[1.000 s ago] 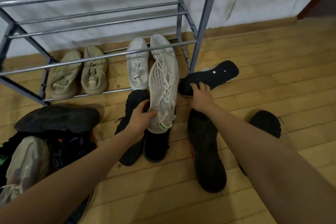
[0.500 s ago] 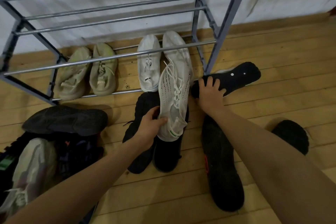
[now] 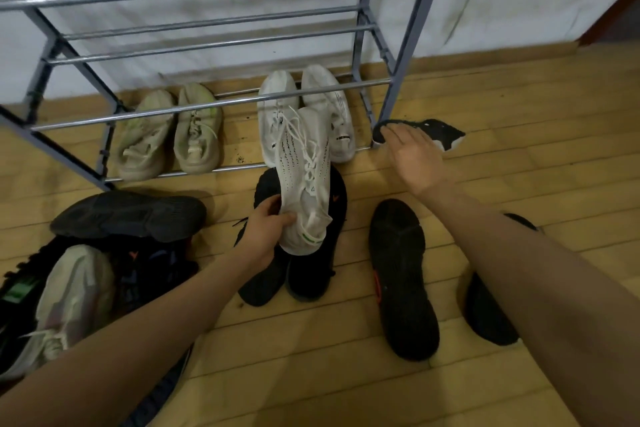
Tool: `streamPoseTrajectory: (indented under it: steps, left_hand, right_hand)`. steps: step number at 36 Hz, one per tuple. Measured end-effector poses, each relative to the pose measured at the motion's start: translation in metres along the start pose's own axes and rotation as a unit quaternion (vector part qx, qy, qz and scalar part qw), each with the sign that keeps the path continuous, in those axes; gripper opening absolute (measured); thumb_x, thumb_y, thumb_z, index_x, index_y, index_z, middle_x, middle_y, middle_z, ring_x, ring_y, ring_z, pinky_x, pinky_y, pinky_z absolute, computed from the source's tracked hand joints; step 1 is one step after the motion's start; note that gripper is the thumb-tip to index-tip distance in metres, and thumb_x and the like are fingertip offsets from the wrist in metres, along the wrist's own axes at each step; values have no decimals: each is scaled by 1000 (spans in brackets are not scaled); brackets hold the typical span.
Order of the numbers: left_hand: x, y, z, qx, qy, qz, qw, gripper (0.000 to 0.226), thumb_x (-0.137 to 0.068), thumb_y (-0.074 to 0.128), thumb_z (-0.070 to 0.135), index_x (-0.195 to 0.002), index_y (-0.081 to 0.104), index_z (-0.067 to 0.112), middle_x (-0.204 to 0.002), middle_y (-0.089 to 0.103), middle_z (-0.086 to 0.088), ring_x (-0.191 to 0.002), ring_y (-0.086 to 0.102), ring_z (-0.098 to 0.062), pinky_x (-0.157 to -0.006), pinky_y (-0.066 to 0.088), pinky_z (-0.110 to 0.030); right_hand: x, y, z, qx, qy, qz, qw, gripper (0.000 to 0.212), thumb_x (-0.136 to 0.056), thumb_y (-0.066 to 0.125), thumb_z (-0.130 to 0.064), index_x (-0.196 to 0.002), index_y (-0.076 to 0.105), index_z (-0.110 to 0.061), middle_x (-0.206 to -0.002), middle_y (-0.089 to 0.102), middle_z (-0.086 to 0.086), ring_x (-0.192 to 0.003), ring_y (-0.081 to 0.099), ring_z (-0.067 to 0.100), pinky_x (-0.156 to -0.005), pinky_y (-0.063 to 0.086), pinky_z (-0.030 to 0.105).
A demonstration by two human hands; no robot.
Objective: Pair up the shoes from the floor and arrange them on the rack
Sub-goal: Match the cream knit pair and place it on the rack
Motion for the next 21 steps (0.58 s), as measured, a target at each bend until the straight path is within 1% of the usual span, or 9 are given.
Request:
streamPoseTrajectory:
  steps: [1, 3, 6, 9, 12, 13, 15, 18, 21]
  left_hand:
    - [4, -2, 0, -1, 0, 3, 1000, 56, -86, 62, 3, -138, 45, 14, -131, 57, -6, -117, 56, -24, -103, 45, -47]
    - [14, -6, 1, -6, 1, 8, 1000, 55, -85, 62, 2, -137, 46, 13, -130, 58, -5, -117, 56, -24, -102, 45, -45]
    - [31, -10, 6, -11, 12, 7, 1000, 51, -85, 61, 0, -134, 50, 12, -126, 60, -4, -114, 57, -24, -95, 48, -39]
    - [49, -13, 11, -12, 16, 2, 1000, 53, -87, 60, 0, -137, 46, 9, -132, 57, -7, -119, 54, -25, -102, 45, -43]
    - [64, -19, 15, -15, 21, -3, 1000, 51, -89, 57, 0, -138, 44, 8, -135, 54, -9, -123, 51, -27, -107, 41, -46]
    - [68, -22, 17, -15, 24, -5, 1000, 50, -89, 57, 0, -137, 45, 8, -136, 54, -9, -123, 51, -27, -107, 41, -46]
    - [75, -29, 17, -11, 28, 0, 1000, 49, -89, 56, 0, -137, 45, 8, -135, 54, -9, -123, 52, -27, -107, 41, -45]
    - [81, -39, 9, 7, 22, 21, 1000, 51, -89, 57, 2, -138, 43, 10, -134, 55, -8, -123, 52, -28, -107, 41, -48]
    - [84, -50, -3, 13, 20, 43, 999, 48, -89, 55, 1, -135, 46, 10, -132, 57, -9, -120, 54, -29, -105, 42, -50]
  right_hand:
    - [2, -12, -3, 2, -21, 34, 999, 35, -80, 59, 7, -115, 62, 8, -114, 65, 26, -104, 64, 41, -90, 50, 52]
    - [6, -33, -12, 13, -52, 75, 996, 35, -73, 60, 10, -108, 65, 9, -104, 68, 26, -89, 68, 40, -77, 55, 50]
    - [9, -59, -28, 22, -88, 97, 991, 39, -73, 46, 5, -105, 67, 9, -101, 69, 26, -85, 70, 40, -70, 57, 48]
    - [11, -81, -43, -2, -124, 95, 988, 46, -65, 46, 15, -108, 64, 13, -105, 66, 31, -90, 66, 48, -72, 53, 56]
    - [12, -103, -59, -5, -161, 114, 980, 52, -59, 53, 21, -109, 64, 12, -106, 67, 30, -91, 66, 48, -73, 53, 57]
    - [11, -110, -65, -3, -167, 126, 978, 51, -60, 56, 22, -109, 64, 10, -107, 67, 28, -92, 67, 46, -74, 54, 53]
    - [7, -124, -77, -10, -174, 158, 972, 45, -68, 53, 20, -110, 65, 8, -106, 67, 25, -93, 67, 41, -76, 57, 47]
    - [2, -137, -95, -44, -176, 189, 965, 39, -76, 50, 19, -110, 64, 8, -106, 66, 25, -93, 66, 40, -79, 56, 45]
    - [-6, -135, -96, -129, -103, 136, 977, 42, -85, 44, 13, -123, 58, 2, -121, 60, 20, -110, 58, 36, -88, 49, 41]
Point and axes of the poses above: each hand's wrist, its own x-axis away from the middle knuckle, its own y-axis out of the palm, z = x × y, the point moved 4 cm from there along -x, towards the middle knuckle
